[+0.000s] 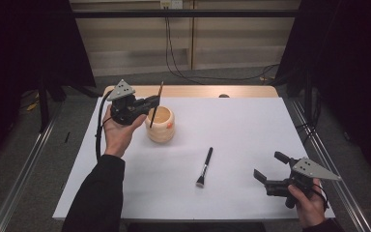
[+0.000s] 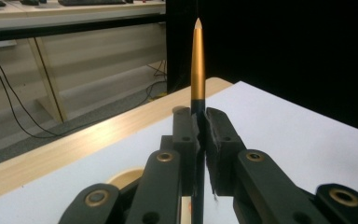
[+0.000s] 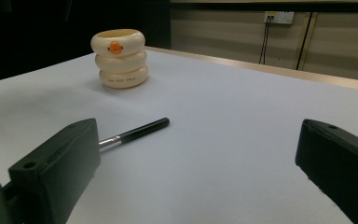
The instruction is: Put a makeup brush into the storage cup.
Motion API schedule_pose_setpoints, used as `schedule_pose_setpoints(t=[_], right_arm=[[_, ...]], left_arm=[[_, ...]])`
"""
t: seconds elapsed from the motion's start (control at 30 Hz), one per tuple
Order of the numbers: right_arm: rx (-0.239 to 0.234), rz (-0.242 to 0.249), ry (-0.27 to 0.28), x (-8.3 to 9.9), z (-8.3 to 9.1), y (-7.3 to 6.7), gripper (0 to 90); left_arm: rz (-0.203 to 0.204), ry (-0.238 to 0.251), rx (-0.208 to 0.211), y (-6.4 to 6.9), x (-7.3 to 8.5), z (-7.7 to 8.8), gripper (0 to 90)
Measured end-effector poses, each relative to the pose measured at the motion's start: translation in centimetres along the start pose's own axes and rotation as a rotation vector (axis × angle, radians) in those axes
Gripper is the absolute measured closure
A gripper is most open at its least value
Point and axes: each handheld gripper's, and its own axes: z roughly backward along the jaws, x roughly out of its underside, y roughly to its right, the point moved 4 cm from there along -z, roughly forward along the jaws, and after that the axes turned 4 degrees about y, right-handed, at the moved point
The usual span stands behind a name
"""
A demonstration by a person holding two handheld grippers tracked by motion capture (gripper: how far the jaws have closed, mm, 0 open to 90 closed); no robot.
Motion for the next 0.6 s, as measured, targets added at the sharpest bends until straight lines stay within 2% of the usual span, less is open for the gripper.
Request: schedule_pose_setpoints(t=[0.03, 0.07, 0.27, 0.3, 0.33, 0.37, 0.43, 0.53, 0.6], right_arm=[[0.0, 0.0, 0.0, 0.0, 0.0, 0.0, 0.0], [0.002, -0.001, 0.004, 0.0, 0.0, 0.0, 0.0], [0.003, -0.003, 0.005, 0.0, 0.0, -0.1, 0.0], [0.003, 0.006, 0.007, 0.0, 0.0, 0.0, 0.0], [0.004, 0.006, 0.007, 0.0, 0.0, 0.0, 0.0], [0.004, -0.001, 0.006, 0.0, 0.0, 0.0, 0.0], [0.005, -0.003, 0.007, 0.0, 0.0, 0.0, 0.0], [0.009, 0.0, 0.005, 0.0, 0.0, 0.0, 0.0], [0.007, -0.001, 0.003, 0.0, 0.0, 0.0, 0.0]], left_arm=[[-0.003, -0.004, -0.013, -0.1, -0.2, 0.0, 83.5], [-0.007, 0.003, 0.0, -0.2, -0.3, -0.1, 83.5], [0.012, 0.014, -0.024, -0.6, -0.3, -0.7, 83.5], [0.003, 0.012, -0.031, -0.7, -0.3, -0.8, 83.5], [0.011, 0.02, -0.024, -0.8, -0.3, -0.9, 83.5], [0.013, 0.026, -0.037, -0.9, -0.4, -0.9, 83.5], [0.013, 0.038, -0.036, -1.2, -0.5, -1.1, 83.5], [0.008, 0.047, -0.05, -1.5, -0.6, -1.3, 83.5], [0.003, 0.046, -0.044, -1.7, -0.5, -1.5, 83.5]])
